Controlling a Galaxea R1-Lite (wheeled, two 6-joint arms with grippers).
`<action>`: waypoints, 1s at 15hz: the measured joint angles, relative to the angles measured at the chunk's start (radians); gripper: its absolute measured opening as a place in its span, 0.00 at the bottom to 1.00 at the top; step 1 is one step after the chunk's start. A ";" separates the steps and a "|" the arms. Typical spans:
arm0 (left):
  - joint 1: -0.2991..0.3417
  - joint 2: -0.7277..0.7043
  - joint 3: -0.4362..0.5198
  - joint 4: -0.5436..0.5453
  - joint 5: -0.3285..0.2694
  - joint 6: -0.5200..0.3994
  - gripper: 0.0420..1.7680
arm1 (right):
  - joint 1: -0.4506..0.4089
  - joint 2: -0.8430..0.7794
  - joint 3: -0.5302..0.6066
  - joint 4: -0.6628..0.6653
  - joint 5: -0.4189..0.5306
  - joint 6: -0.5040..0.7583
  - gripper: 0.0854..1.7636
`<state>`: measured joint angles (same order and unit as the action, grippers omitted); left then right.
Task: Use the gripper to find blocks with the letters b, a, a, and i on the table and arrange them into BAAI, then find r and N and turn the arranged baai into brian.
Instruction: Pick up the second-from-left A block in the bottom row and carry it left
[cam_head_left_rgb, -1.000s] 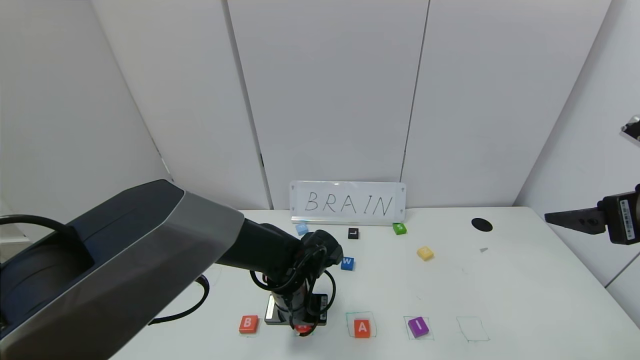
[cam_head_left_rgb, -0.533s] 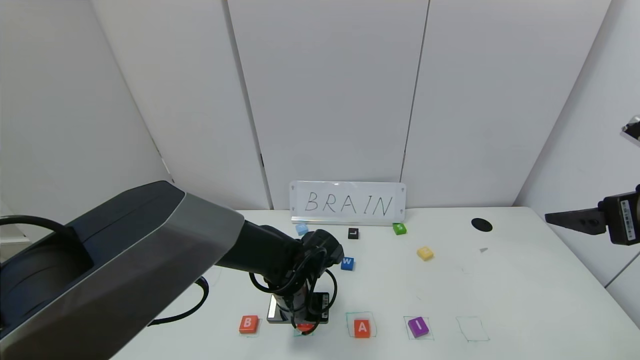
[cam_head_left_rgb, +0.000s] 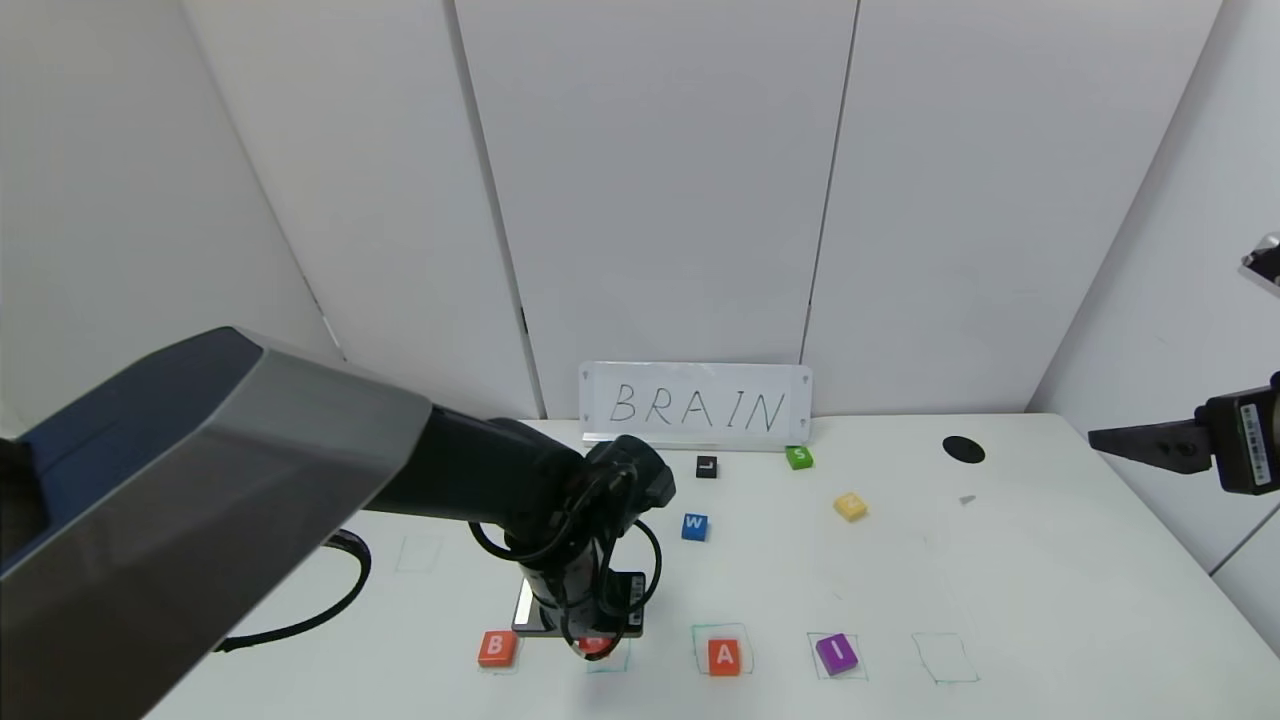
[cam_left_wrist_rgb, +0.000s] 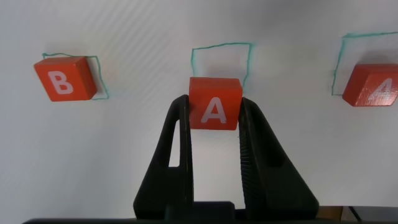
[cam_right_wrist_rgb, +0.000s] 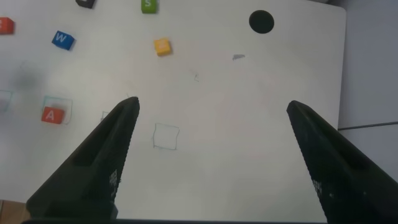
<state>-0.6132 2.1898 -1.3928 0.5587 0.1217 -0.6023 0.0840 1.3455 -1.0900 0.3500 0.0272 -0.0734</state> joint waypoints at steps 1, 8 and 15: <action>0.018 -0.022 -0.004 0.018 -0.001 0.016 0.26 | 0.001 -0.001 0.000 0.000 0.000 0.000 0.97; 0.226 -0.150 0.014 0.064 -0.013 0.210 0.26 | 0.010 -0.017 0.006 0.001 0.000 -0.001 0.97; 0.416 -0.134 -0.025 0.048 -0.042 0.357 0.26 | 0.023 -0.028 0.014 0.000 -0.001 0.000 0.97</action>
<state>-0.1972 2.0560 -1.4177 0.6070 0.0798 -0.2453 0.1072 1.3172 -1.0762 0.3504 0.0257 -0.0734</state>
